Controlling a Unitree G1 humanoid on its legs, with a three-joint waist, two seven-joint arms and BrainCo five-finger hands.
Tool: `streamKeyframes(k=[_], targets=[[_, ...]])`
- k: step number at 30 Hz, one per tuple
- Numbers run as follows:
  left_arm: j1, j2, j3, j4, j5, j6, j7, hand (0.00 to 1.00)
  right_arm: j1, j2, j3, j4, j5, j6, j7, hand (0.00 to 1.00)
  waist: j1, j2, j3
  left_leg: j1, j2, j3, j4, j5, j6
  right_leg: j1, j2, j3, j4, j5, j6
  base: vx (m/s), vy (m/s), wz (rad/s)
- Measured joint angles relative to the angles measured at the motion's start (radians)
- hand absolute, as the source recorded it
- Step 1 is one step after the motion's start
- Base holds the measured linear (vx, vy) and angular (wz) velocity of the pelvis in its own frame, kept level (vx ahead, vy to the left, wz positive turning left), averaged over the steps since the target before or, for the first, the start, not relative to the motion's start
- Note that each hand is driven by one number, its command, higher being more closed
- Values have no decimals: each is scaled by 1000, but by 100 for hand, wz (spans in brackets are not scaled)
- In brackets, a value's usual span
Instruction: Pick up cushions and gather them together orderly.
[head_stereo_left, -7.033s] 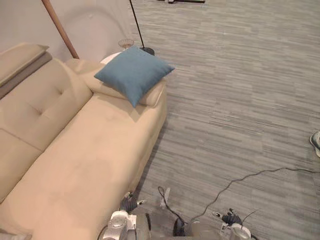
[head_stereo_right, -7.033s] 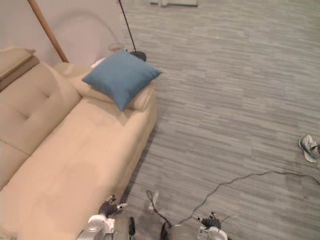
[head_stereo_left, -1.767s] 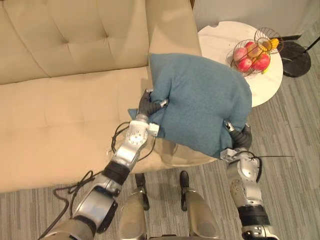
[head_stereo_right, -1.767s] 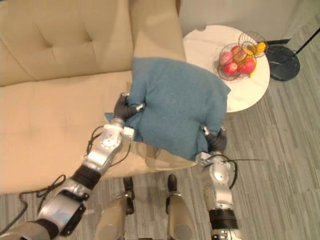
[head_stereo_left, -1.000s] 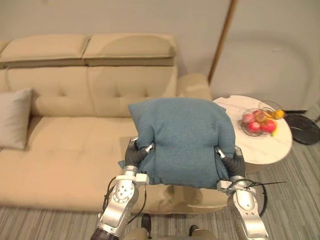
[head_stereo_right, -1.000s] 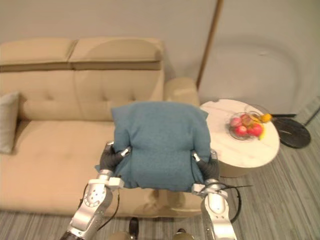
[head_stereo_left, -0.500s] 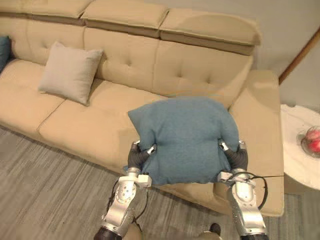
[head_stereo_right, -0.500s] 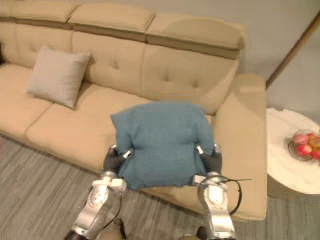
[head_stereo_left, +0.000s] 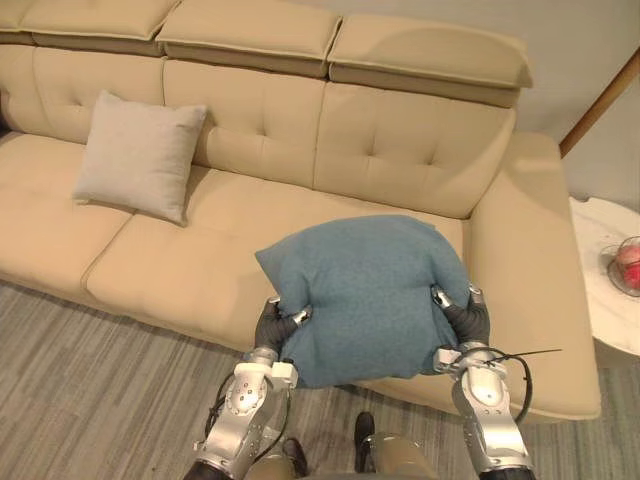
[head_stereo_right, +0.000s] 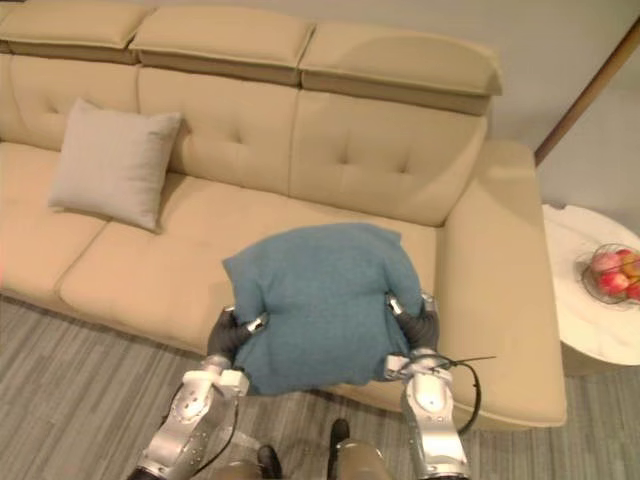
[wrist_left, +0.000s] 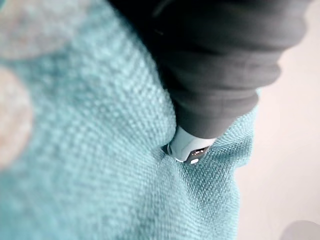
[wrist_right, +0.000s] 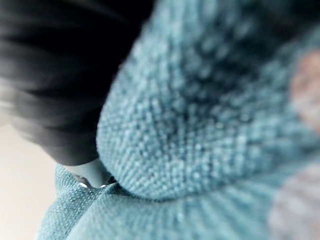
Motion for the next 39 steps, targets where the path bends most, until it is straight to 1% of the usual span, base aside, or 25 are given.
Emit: streamKeyframes(k=[1,2,3,4,5,6,7,9,10,11,12,13,14,15,16,18,23,26,27,28,32,36,37,38,39], targets=[[0,-6,0,7,0,0,-3,100,5,-1,0,0,0,0,0,100,-3,0,6,9,6,-1,31,2,0,-3,-3,-1,57,-13,1,160,-86,27],[11,-7,4,12,0,2,-13,100,25,12,1,-16,1,1,1,100,1,-17,24,-11,32,4,215,-1,1,25,4,38,62,-53,11,125,-104,35],[25,-5,9,0,0,2,-19,100,46,20,2,-44,1,2,1,100,2,-35,22,-38,36,8,313,-1,2,59,-4,47,2,-29,9,57,-121,36],[42,-22,11,-10,0,1,-23,100,77,14,2,-98,1,2,1,100,7,-28,24,-89,73,6,462,-2,7,101,1,36,-14,-58,-1,167,-44,-1],[73,-47,11,-24,0,1,-29,100,103,5,1,-163,1,1,2,100,35,-2,19,-156,136,10,615,-14,15,139,28,44,-38,-62,-8,155,-17,-15],[81,-51,11,-30,0,1,-33,100,107,5,1,-177,1,1,2,100,40,-1,17,-168,146,10,631,-22,11,148,30,48,-44,-62,-9,343,36,-31],[94,-55,11,-52,0,1,-36,100,109,7,1,-212,0,1,2,100,47,-5,19,-185,155,3,622,-42,11,177,22,61,-61,-62,-9,226,37,-24],[95,-56,12,-65,0,-2,-38,100,101,7,0,-223,0,-8,2,100,53,-9,18,-194,133,-27,506,-51,6,194,2,75,-69,-62,-8,245,104,-21],[94,-56,12,-74,0,-3,-38,100,96,7,-1,-223,0,-8,0,100,54,-10,19,-194,99,-67,387,-50,6,200,-13,93,-69,-62,-8,248,237,-24],[92,-54,12,-74,1,-3,-38,100,92,6,-2,-217,-1,-8,-1,100,56,-9,19,-184,45,-143,216,-22,-1,205,-29,112,-68,-63,0,202,212,-28],[92,-53,12,-74,1,-2,-38,100,89,6,-2,-210,-1,-8,-2,100,57,-7,17,-170,28,-173,148,10,-3,206,-31,120,-67,-66,10,220,297,-56],[99,-50,12,-74,1,-3,-38,100,80,1,-1,-192,-3,-8,-2,100,68,10,7,-124,10,-248,7,144,-48,216,-24,160,-68,-85,59,221,280,-45],[90,-24,13,-69,1,2,-37,100,68,23,-1,-151,-4,-5,-1,100,65,-37,4,-111,-25,-234,6,145,-41,228,-63,183,-85,-98,87,240,314,-40],[89,-19,13,-71,1,1,-37,100,68,28,-2,-147,-4,-5,-1,100,64,-44,3,-110,-31,-232,6,143,-37,227,-71,187,-86,-95,92,150,201,-7],[90,-9,13,-72,1,0,-37,100,68,44,-1,-141,-7,-5,-1,100,63,-58,-1,-108,-46,-219,6,133,-22,229,-87,202,-98,-86,100,93,153,-10],[96,0,13,-72,1,0,-37,100,66,52,1,-141,-28,-5,0,100,64,-62,-2,-101,-57,-204,5,128,-14,228,-99,212,-102,-69,107,90,165,-20],[102,16,13,-73,18,-2,-37,100,64,49,7,-119,-43,-5,2,100,67,-67,-6,-70,-65,-156,-66,138,-7,210,-114,262,-144,-63,107,-7,54,-36],[98,18,13,-73,29,0,-34,100,57,42,7,-57,-45,-7,-12,100,49,-65,-6,-71,-61,-126,-126,176,-14,173,-111,284,-167,-59,113,-59,-29,-36],[94,17,13,-73,39,0,-32,100,57,41,7,-40,-55,-7,-25,100,36,-61,-5,-76,-56,-120,-154,195,-17,147,-105,291,-168,-55,116,-48,-44,-22],[91,17,13,-73,39,1,-29,100,57,41,7,-35,-72,-7,-32,100,35,-59,-4,-79,-50,-105,-172,205,-20,126,-97,308,-166,-50,114,-52,-63,-44],[22,1,31,-76,57,1,12,100,3,41,13,-36,-118,-6,-78,100,34,-46,5,-157,-21,-58,-209,241,-19,13,-67,353,-168,13,113,-24,-43,-41],[-22,-15,63,-150,74,1,56,100,-52,41,41,-98,-143,-3,-129,100,42,-44,12,-203,-14,-32,-217,251,-12,-59,-62,365,-153,34,121,-36,-5,-20],[-45,-15,71,-174,81,-1,77,100,-64,42,49,-140,-162,-3,-148,100,48,-43,13,-220,-13,-25,-216,253,-10,-86,-62,366,-138,35,122,-45,2,-9],[-92,-18,79,-196,93,-7,99,100,-95,42,50,-188,-172,-3,-170,100,64,-38,19,-240,-10,-23,-216,258,-7,-114,-62,365,-122,35,123,-38,1,-7],[-96,-18,80,-197,94,-7,101,100,-99,42,50,-190,-173,-3,-172,100,64,-38,20,-241,-10,-23,-216,259,-6,-115,-63,365,-122,35,123,-51,3,-1]])
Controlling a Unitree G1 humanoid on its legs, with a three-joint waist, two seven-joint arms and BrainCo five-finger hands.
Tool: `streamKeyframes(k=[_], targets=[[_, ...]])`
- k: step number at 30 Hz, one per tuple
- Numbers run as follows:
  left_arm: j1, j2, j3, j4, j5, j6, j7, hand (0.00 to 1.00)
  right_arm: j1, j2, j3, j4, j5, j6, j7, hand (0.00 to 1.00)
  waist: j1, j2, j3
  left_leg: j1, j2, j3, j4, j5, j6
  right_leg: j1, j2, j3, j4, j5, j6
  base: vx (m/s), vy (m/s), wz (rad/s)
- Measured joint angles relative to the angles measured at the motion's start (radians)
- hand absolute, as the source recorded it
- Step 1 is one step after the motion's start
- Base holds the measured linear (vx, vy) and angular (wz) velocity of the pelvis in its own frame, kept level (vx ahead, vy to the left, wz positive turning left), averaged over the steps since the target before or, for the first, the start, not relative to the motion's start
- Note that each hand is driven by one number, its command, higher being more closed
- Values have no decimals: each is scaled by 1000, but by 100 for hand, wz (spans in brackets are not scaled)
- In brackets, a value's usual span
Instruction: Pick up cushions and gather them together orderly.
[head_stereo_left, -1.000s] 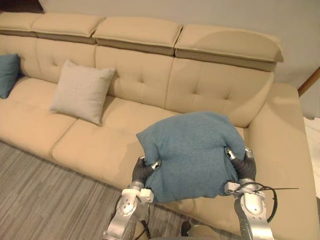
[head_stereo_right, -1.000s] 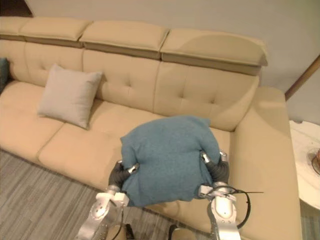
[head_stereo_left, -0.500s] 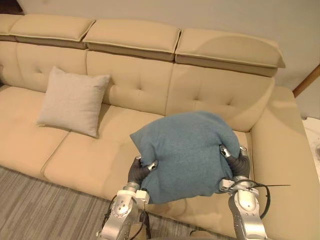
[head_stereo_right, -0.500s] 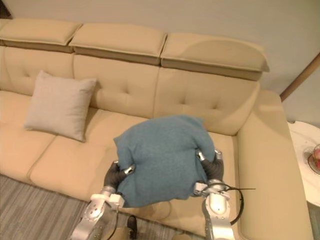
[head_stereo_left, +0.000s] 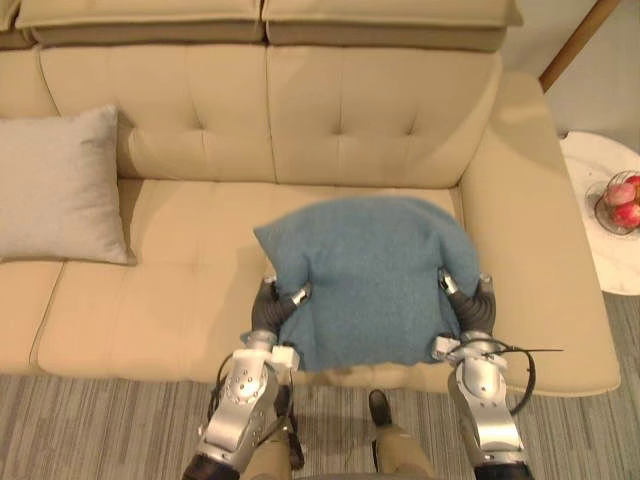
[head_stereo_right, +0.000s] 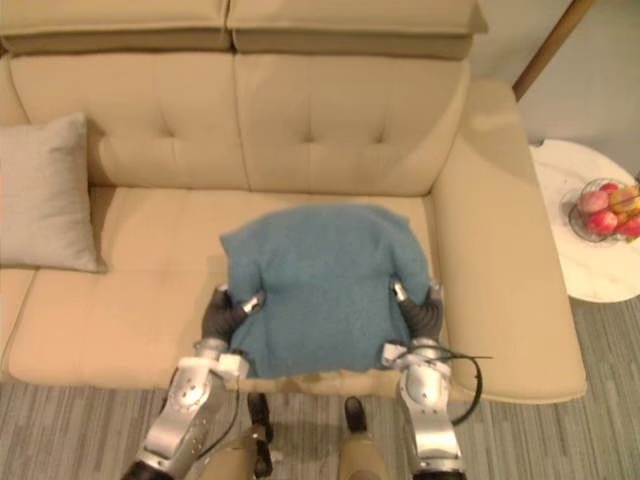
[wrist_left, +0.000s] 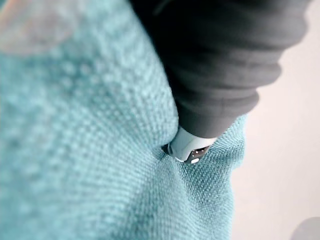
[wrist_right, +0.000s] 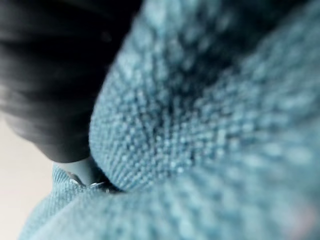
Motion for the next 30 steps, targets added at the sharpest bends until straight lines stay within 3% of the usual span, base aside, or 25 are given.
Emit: streamKeyframes(k=[6,10,11,13,14,15,19,22,25,30], targets=[[-367,3,35,38,56,-24,164,100,-345,-35,-23,39,-66,1,-151,100,23,0,30,-124,-4,-2,3,46,15,-127,-4,-2,25,15,23,-86,20,6],[-769,56,57,251,63,-53,267,100,-776,-141,-62,298,-106,5,-239,100,26,11,120,-175,-5,-15,-11,93,27,-174,-1,-1,7,52,35,-137,29,1],[-932,79,77,361,64,-62,305,100,-960,-167,-71,418,-125,14,-274,100,19,18,162,-191,-8,-17,-38,123,31,-191,1,-1,-21,81,40,-135,45,-6],[-1079,97,100,477,67,-63,324,100,-1114,-181,-88,526,-147,25,-307,100,11,24,200,-209,-12,-23,-67,155,37,-212,1,-2,-41,103,45,-83,34,-1],[-1128,104,110,519,75,-62,327,0,-1166,-182,-94,566,-149,27,-316,100,8,24,218,-209,-13,-26,-77,163,37,-216,1,-3,-43,107,46,-54,27,3],[-1208,117,118,589,85,-61,341,0,-1247,-185,-103,633,-153,39,-331,0,1,26,244,-215,-15,-30,-89,176,38,-223,0,-4,-49,114,50,-54,27,4],[-1423,146,149,823,121,-39,346,0,-1459,-184,-161,874,-147,70,-380,0,-12,31,280,-273,-20,-35,-121,209,42,-282,-6,-7,-72,141,60,-34,49,2],[-1505,148,180,980,86,-4,306,0,-1531,-185,-190,1017,-77,86,-360,0,-15,31,291,-316,-23,-33,-121,209,40,-319,-13,-6,-85,151,64,26,52,-2],[-1506,115,230,1012,59,37,230,0,-1525,-171,-223,1047,36,107,-307,0,-15,31,293,-359,-21,-31,-121,210,40,-363,-12,-7,-79,151,64,36,32,-1],[-1449,33,356,1024,60,83,182,0,-1443,-101,-246,1023,115,123,-237,0,-7,30,323,-383,-2,-24,-108,209,38,-412,10,-3,-23,150,63,43,7,-8]])
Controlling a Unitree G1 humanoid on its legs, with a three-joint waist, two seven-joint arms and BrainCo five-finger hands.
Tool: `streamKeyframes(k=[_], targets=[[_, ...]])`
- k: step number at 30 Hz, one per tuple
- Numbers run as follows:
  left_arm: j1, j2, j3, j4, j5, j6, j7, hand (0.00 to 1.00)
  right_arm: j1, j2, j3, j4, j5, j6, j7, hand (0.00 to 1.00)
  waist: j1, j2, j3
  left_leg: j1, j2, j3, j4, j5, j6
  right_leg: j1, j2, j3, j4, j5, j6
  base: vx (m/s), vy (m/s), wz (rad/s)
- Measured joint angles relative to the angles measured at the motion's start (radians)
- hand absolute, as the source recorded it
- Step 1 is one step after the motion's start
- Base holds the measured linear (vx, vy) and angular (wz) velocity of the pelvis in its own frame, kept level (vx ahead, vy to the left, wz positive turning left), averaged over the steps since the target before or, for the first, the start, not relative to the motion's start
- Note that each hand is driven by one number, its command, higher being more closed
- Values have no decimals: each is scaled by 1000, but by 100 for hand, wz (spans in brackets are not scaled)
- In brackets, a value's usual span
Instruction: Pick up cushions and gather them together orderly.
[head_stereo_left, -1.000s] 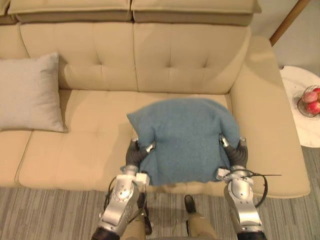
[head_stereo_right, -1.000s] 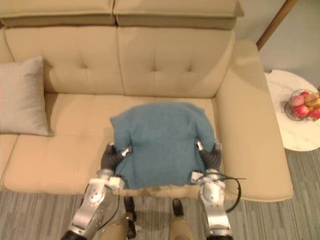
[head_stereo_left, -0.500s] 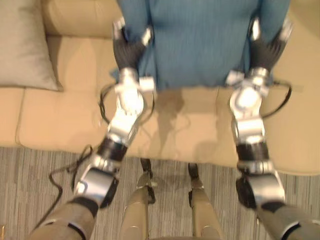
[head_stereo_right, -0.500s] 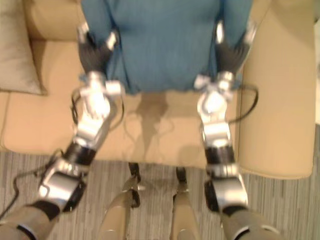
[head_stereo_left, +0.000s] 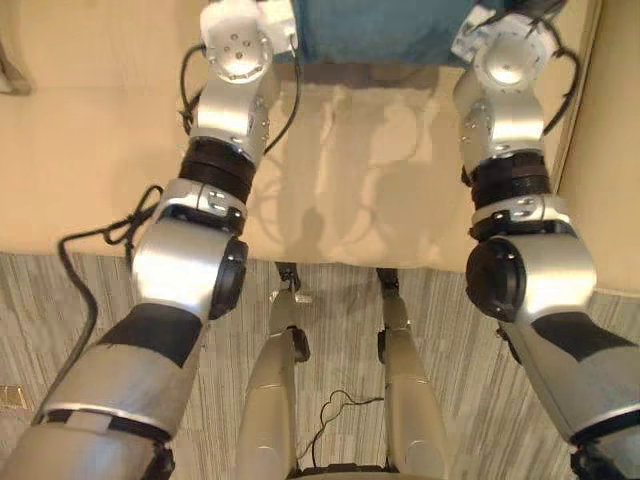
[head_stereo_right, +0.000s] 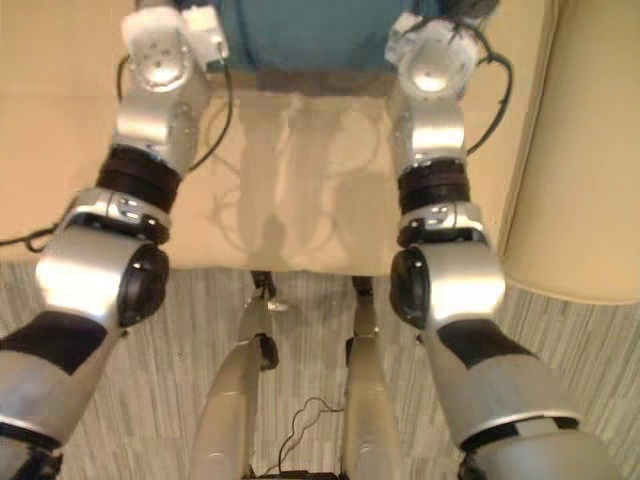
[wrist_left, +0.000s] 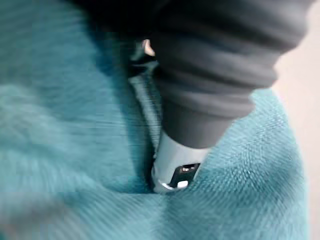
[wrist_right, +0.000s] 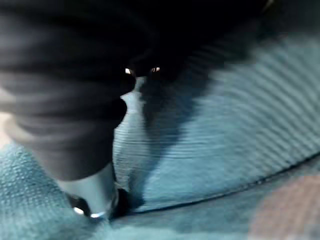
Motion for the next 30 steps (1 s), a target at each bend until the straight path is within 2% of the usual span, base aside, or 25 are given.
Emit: streamKeyframes(k=[2,5,8,11,16,19,23,26,30], targets=[[66,-33,36,-36,0,0,-1,0,69,45,-1,-55,21,0,11,0,8,-1,8,-3,13,2,7,-4,-5,-17,11,0,32,-1,-1,32,-17,-11],[170,-75,47,-121,4,-17,0,0,182,95,-26,-135,19,-6,17,0,14,-1,10,-10,21,-3,45,-18,-23,-25,21,-5,85,-27,-22,13,-2,8],[253,-86,50,-178,32,-19,0,0,273,109,-35,-222,15,-15,21,0,22,-2,10,-14,21,-14,76,-34,-40,-35,22,-17,148,-87,-35,-21,-10,17],[318,-75,65,-224,42,-21,4,0,354,130,-31,-328,-6,-24,21,0,28,-2,10,-25,37,-26,82,-40,-48,-54,33,-34,179,-105,-43,-43,-31,5],[377,-44,67,-312,37,-28,10,0,461,102,-39,-551,-23,-62,16,0,33,-5,10,-27,44,-34,106,-32,-39,-65,40,-45,229,-120,-48,-23,-43,6],[420,-8,67,-387,-16,-50,7,0,525,56,-79,-650,-16,-101,32,0,35,-7,9,-2,44,-35,109,-30,-37,-53,40,-53,261,-124,-48,-5,-38,5],[575,33,66,-504,-54,-93,-14,0,750,19,-128,-774,34,-158,94,0,37,-20,2,94,37,-40,118,-55,-42,47,31,-63,277,-169,-53,2,-53,11],[707,38,63,-580,-58,-109,-42,0,905,20,-130,-846,62,-179,149,0,36,-35,-9,127,40,-42,163,-93,-47,100,28,-70,279,-187,-59,-1,-52,4],[971,-59,53,-644,-57,-117,-103,0,1162,64,-78,-872,69,-194,253,0,34,-61,-49,182,43,-58,215,-146,-45,204,21,-95,245,-195,-61,55,-23,9]])
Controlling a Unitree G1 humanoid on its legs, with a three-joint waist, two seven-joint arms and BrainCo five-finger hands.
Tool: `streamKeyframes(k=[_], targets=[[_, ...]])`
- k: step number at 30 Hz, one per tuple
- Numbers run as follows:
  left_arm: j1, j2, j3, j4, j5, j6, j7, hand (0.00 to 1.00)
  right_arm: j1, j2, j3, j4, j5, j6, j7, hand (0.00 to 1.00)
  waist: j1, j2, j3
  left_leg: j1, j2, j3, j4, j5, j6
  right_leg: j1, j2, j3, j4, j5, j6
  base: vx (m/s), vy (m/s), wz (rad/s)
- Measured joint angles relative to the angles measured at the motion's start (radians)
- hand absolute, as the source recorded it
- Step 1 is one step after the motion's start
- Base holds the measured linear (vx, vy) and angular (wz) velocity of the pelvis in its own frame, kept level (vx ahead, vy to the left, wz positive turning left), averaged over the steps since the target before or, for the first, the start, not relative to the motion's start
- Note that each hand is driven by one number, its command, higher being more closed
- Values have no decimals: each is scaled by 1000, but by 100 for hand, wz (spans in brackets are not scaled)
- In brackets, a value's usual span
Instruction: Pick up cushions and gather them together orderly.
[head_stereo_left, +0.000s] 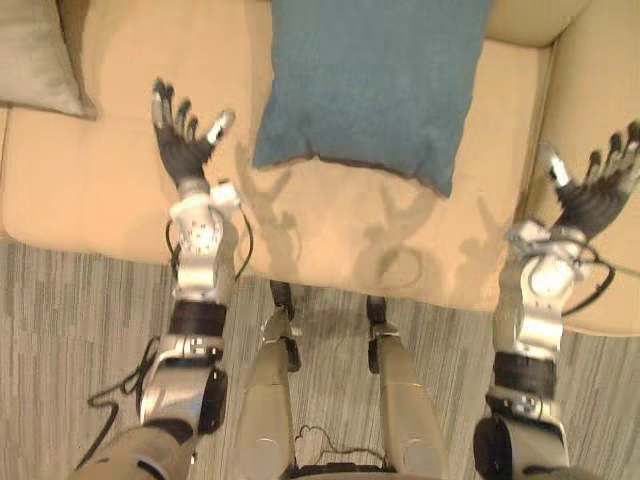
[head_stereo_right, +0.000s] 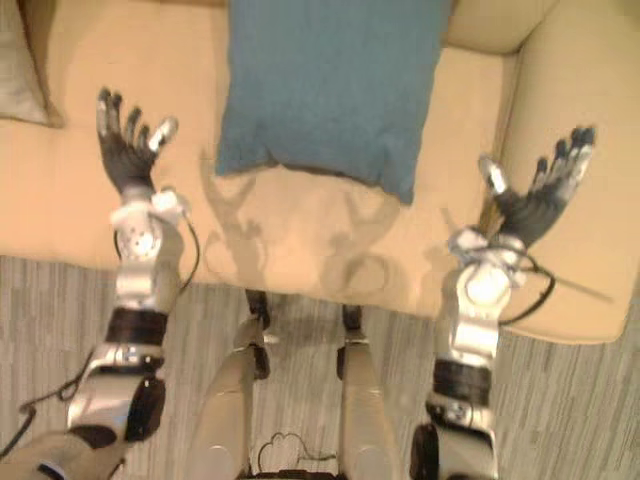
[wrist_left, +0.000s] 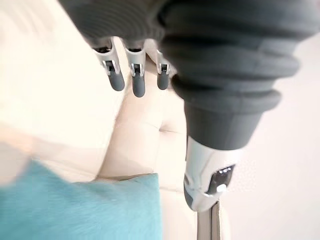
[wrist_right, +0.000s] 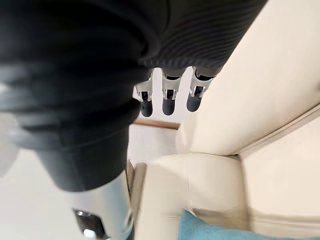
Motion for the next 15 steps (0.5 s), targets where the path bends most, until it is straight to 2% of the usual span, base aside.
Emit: streamKeyframes(k=[3,5,10,15], targets=[[220,-44,-60,5,11,9,-73,0,169,73,63,33,0,0,85,0,-1,-32,-38,90,-11,4,0,-27,0,96,-13,-8,-15,-19,-1,111,-4,7],[369,-76,-74,67,31,24,-134,0,259,105,112,155,0,5,144,0,4,-42,-115,148,-13,7,-2,-54,-3,173,-16,-14,-58,-22,-2,120,-4,1],[498,-97,-58,270,79,63,-200,0,350,156,132,398,-9,51,208,0,8,-35,-216,267,-21,23,-42,-75,-11,293,-27,-19,-121,-32,-10,115,-1,-4],[545,-97,-28,466,142,88,-242,0,391,162,122,632,-12,87,243,0,8,-30,-282,400,-35,28,-144,-47,-20,404,-33,-30,-191,-31,-9,94,-8,2]])
